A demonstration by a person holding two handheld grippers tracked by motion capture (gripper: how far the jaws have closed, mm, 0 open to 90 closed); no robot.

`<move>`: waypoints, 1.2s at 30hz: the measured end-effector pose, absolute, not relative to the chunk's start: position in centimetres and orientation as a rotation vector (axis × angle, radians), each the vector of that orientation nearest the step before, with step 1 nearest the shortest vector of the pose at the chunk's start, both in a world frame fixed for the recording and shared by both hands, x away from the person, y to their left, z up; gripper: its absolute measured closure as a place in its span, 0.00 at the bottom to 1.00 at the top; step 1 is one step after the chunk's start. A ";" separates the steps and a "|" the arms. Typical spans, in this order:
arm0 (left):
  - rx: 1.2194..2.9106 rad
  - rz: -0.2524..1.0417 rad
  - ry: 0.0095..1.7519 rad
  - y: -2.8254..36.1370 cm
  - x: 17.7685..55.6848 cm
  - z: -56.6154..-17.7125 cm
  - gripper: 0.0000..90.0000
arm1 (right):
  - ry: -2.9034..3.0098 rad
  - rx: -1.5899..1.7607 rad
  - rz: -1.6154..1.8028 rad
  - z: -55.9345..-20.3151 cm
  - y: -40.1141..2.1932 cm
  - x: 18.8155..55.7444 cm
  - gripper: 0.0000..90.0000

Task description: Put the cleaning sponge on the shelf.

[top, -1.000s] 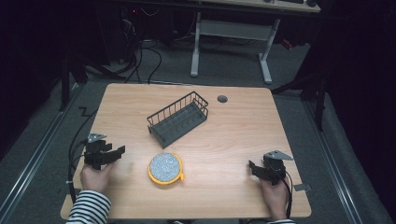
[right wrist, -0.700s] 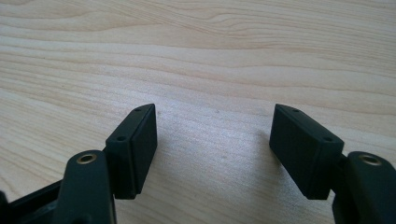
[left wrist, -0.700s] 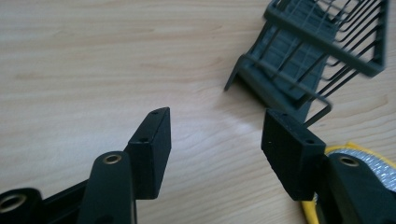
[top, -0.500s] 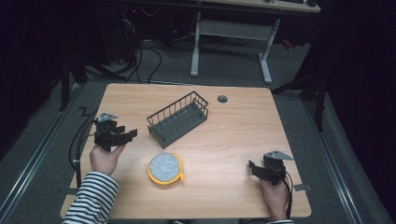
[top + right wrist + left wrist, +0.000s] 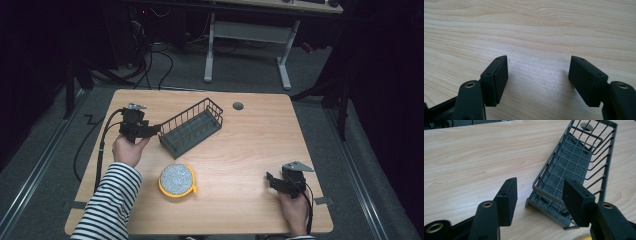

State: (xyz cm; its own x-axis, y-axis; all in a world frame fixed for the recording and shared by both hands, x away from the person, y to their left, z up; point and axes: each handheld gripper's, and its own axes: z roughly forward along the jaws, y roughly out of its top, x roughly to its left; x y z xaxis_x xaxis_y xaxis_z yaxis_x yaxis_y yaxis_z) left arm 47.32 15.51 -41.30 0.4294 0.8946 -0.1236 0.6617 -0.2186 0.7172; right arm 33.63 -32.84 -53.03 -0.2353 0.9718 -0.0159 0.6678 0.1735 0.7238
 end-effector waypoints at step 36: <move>2.057 0.382 1.335 12.4 49.4 -43.8 0.69 | 1.974 1.541 0.831 -53.0 -32.8 33.6 0.36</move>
